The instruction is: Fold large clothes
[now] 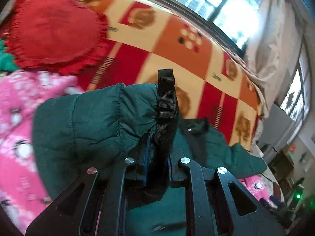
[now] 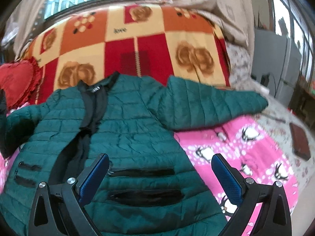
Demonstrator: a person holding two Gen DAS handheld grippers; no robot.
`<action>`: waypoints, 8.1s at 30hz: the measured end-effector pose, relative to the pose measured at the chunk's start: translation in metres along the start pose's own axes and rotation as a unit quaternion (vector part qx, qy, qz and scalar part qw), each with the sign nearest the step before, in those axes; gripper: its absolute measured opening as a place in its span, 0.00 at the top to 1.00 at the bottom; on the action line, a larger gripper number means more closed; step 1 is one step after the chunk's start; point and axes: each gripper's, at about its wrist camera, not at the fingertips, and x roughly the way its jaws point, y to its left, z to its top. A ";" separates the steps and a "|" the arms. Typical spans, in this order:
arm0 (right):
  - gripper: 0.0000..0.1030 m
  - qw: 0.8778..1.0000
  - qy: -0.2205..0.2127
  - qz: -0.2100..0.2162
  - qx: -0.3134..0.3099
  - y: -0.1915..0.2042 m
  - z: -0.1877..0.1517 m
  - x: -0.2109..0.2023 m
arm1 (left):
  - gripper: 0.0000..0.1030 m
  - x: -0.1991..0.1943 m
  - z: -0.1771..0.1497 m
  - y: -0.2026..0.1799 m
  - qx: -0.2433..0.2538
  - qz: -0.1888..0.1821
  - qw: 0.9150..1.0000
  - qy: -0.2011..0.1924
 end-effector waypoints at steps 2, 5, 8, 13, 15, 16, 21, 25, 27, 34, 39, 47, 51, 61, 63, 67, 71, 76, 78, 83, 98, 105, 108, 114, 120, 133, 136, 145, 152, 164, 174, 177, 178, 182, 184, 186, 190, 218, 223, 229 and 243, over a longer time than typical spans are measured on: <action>0.01 0.999 0.031 -0.003 0.006 -0.005 -0.007 0.012 | 0.87 0.020 0.000 -0.020 0.008 -0.013 1.000 0.009; 0.01 0.999 0.035 -0.007 0.017 -0.012 -0.008 0.015 | 0.87 0.055 -0.004 -0.053 0.023 -0.033 0.999 0.028; 0.01 0.999 0.040 -0.027 0.017 -0.017 -0.010 0.019 | 0.88 0.088 -0.012 -0.089 0.035 -0.064 0.996 0.049; 0.01 0.998 0.036 -0.039 0.022 -0.024 -0.008 0.021 | 0.87 0.130 -0.026 -0.155 0.057 -0.134 0.986 0.081; 0.01 0.998 0.036 -0.037 0.028 -0.027 -0.008 0.021 | 0.87 0.148 -0.034 -0.181 0.064 -0.164 0.980 0.098; 0.01 0.998 0.038 -0.037 0.032 -0.029 -0.008 0.022 | 0.87 0.153 -0.036 -0.188 0.065 -0.171 0.978 0.102; 0.01 0.997 0.049 -0.032 0.046 -0.040 -0.009 0.028 | 0.87 0.193 -0.060 -0.210 0.069 -0.195 0.968 0.144; 0.01 0.997 0.052 -0.028 0.056 -0.048 -0.011 0.031 | 0.88 0.218 -0.084 -0.206 0.061 -0.202 0.961 0.178; 0.00 0.996 0.056 -0.024 0.061 -0.050 -0.012 0.032 | 0.88 0.229 -0.093 -0.201 0.049 -0.207 0.958 0.191; 0.01 0.997 0.057 -0.020 0.054 -0.044 -0.010 0.035 | 0.87 0.240 -0.098 -0.193 0.030 -0.208 0.957 0.199; 0.01 0.997 0.056 -0.028 0.049 -0.041 -0.010 0.035 | 0.82 0.239 -0.097 -0.195 0.035 -0.203 0.957 0.203; 0.01 0.996 0.051 -0.038 0.056 -0.041 -0.009 0.033 | 0.40 0.193 -0.076 -0.171 -0.013 -0.169 0.966 0.195; 0.01 0.997 0.037 -0.033 0.055 -0.036 -0.005 0.027 | 0.40 0.149 -0.054 -0.142 -0.015 -0.081 0.986 0.145; 0.00 0.989 0.012 0.139 0.054 0.015 0.066 0.068 | 0.40 0.083 -0.037 -0.046 -0.064 0.192 0.979 0.021; 0.01 0.983 0.054 0.162 0.060 0.026 0.077 0.104 | 0.40 0.087 -0.037 -0.028 -0.094 0.197 0.975 0.029; 0.01 0.963 0.144 0.187 0.131 0.029 0.082 0.185 | 0.40 0.110 -0.045 -0.003 -0.132 0.194 0.969 0.072; 0.15 0.928 0.179 0.264 0.193 0.034 0.066 0.214 | 0.40 0.132 -0.055 0.008 -0.171 0.175 0.962 0.120; 0.81 0.934 0.137 0.290 0.159 0.045 0.079 0.203 | 0.39 0.140 -0.056 -0.001 -0.140 0.191 0.963 0.126; 0.86 0.947 0.104 0.265 0.151 0.037 0.087 0.193 | 0.39 0.139 -0.055 -0.001 -0.141 0.190 0.964 0.123; 0.90 0.970 0.044 0.188 0.147 0.004 0.104 0.177 | 0.40 0.129 -0.054 -0.003 -0.154 0.173 0.967 0.107; 0.52 0.959 0.032 0.178 0.217 -0.048 0.101 0.166 | 0.40 0.150 -0.036 -0.024 -0.100 0.161 0.979 0.073; 0.24 0.982 0.004 0.158 0.104 0.003 0.124 0.144 | 0.39 0.150 -0.030 -0.045 -0.047 0.173 0.982 0.053; 0.24 0.979 0.064 0.193 0.029 0.051 0.119 0.170 | 0.39 0.165 -0.034 -0.047 -0.026 0.180 0.979 0.087; 0.23 0.971 0.168 0.155 0.068 0.044 0.091 0.238 | 0.37 0.184 -0.045 -0.041 -0.019 0.189 0.972 0.142; 0.25 0.991 0.078 0.097 0.045 0.051 0.119 0.195 | 0.38 0.167 -0.034 -0.053 -0.007 0.197 0.976 0.097; 0.15 0.990 0.065 0.126 0.021 0.065 0.125 0.192 | 0.38 0.167 -0.037 -0.065 0.004 0.180 0.976 0.125; 0.15 0.996 0.020 0.083 0.019 0.038 0.132 0.161 | 0.37 0.150 -0.038 -0.078 0.009 0.160 0.979 0.127; 0.15 0.980 -0.041 -0.106 0.164 -0.165 0.102 0.107 | 0.25 0.104 -0.073 -0.126 -0.004 0.095 0.984 0.150; 0.15 0.964 -0.011 -0.098 0.246 -0.313 0.119 0.127 | 0.25 0.125 -0.075 -0.135 0.006 0.095 0.981 0.169; 0.18 0.967 0.039 -0.002 0.252 -0.362 0.128 0.209 | 0.25 0.142 -0.077 -0.109 0.005 0.170 0.965 0.197; 0.83 0.975 -0.014 -0.038 0.217 -0.333 0.140 0.183 | 0.25 0.138 -0.072 -0.103 0.001 0.195 0.965 0.178; 0.84 0.980 -0.020 -0.039 0.195 -0.309 0.141 0.166 | 0.25 0.136 -0.070 -0.100 0.005 0.207 0.963 0.170; 0.84 0.982 -0.021 -0.043 0.183 -0.295 0.141 0.158 | 0.25 0.137 -0.069 -0.099 0.006 0.211 0.963 0.171; 0.85 0.985 -0.026 -0.028 0.165 -0.244 0.129 0.138 | 0.25 0.140 -0.070 -0.094 0.011 0.228 0.958 0.176; 0.86 0.986 -0.027 -0.015 0.161 -0.211 0.123 0.130 | 0.25 0.139 -0.071 -0.095 0.016 0.231 0.957 0.175; 0.86 0.987 -0.028 0.003 0.159 -0.177 0.117 0.125 | 0.25 0.136 -0.070 -0.096 0.023 0.235 0.957 0.169; 0.87 0.986 -0.010 0.052 0.159 -0.106 0.104 0.122 | 0.25 0.123 -0.066 -0.092 0.022 0.239 0.959 0.149; 0.86 0.971 0.063 0.229 -0.042 0.145 0.077 0.157 | 0.25 0.119 -0.060 -0.063 -0.023 0.253 0.957 0.141; 0.85 0.976 0.009 0.218 -0.003 0.081 0.093 0.131 | 0.25 0.120 -0.061 -0.065 -0.020 0.251 0.957 0.144; 0.12 0.984 -0.070 0.165 0.018 0.029 0.094 0.108 | 0.25 0.121 -0.062 -0.070 -0.019 0.246 0.958 0.145; 0.55 0.989 0.099 0.109 -0.020 0.060 0.075 0.195 | 0.25 0.126 -0.068 -0.071 -0.006 0.245 0.956 0.160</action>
